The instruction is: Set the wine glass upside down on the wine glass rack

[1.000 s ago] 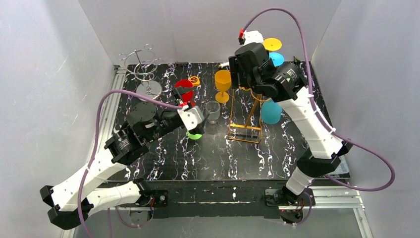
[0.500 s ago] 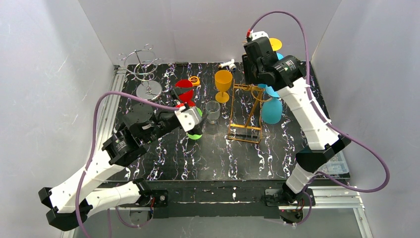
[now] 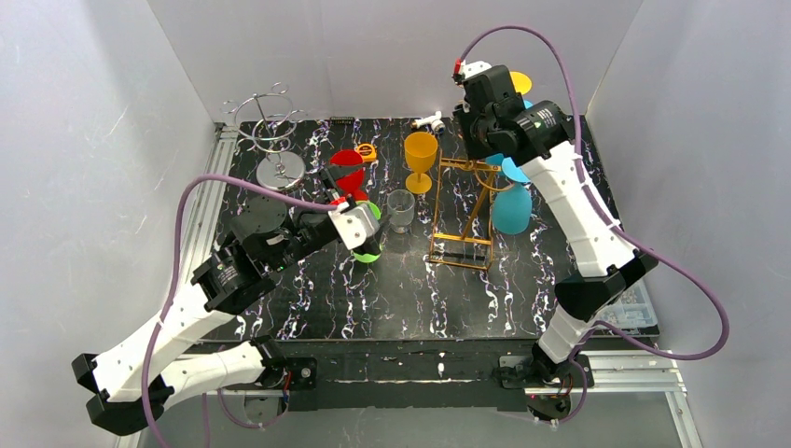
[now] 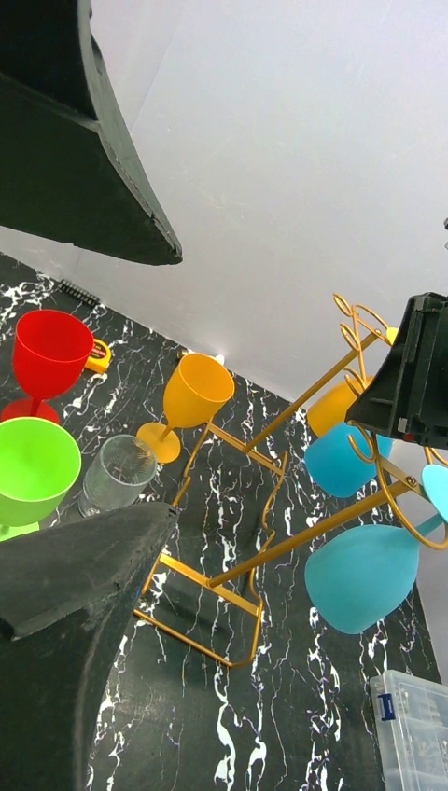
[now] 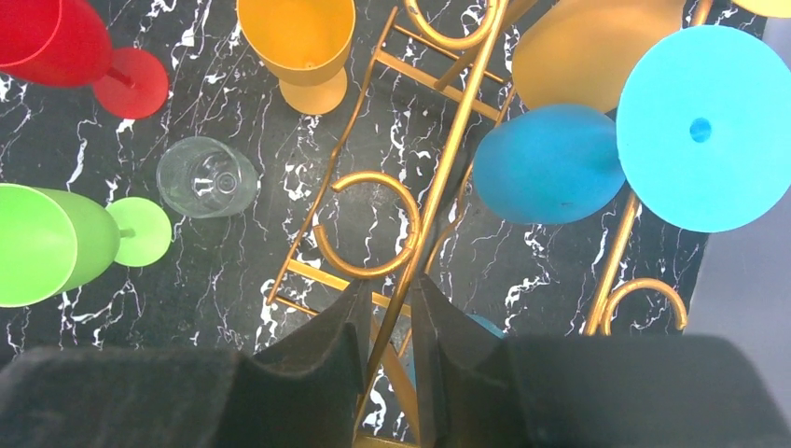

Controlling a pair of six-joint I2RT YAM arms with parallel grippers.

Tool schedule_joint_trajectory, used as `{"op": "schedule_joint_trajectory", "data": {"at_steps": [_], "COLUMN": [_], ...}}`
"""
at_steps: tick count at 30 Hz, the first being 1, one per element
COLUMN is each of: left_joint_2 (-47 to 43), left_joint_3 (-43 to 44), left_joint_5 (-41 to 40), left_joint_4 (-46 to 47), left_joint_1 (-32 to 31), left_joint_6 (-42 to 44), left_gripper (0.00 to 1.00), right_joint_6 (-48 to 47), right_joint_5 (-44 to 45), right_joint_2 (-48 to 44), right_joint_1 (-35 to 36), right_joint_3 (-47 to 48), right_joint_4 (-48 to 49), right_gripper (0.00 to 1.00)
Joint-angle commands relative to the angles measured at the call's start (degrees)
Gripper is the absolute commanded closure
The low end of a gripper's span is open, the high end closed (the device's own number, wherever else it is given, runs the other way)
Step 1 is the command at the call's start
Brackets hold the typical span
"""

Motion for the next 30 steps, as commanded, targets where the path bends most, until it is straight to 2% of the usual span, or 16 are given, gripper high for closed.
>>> {"op": "schedule_joint_trajectory", "data": {"at_steps": [1,15,22,30], "left_joint_2": [-1.4,-1.4,1.1,2.7], "left_joint_3": [-0.7,-1.1,1.5,2.5], "left_joint_5": [0.1,0.7,1.3,1.2], "left_joint_4": [1.3,1.1,-0.6,-1.0], "left_joint_1": [0.4,0.3,0.4,0.4], "left_joint_6": [0.3,0.7,1.1,0.4], "left_gripper": [0.02,0.02,0.02,0.02], "right_joint_6": [-4.7,-16.1,-26.4,-28.3], "right_joint_5": [-3.0,-8.3,-12.1,-11.2], "right_joint_2": [-0.4,-2.2,-7.0,-6.8], "right_joint_1": [-1.6,-3.1,-4.3,-4.7], "right_joint_3": [-0.2,-2.8,-6.9,-8.3], "right_joint_4": [1.6,4.3,6.3,7.2], "right_gripper": [0.71,0.73,0.7,0.69]}}
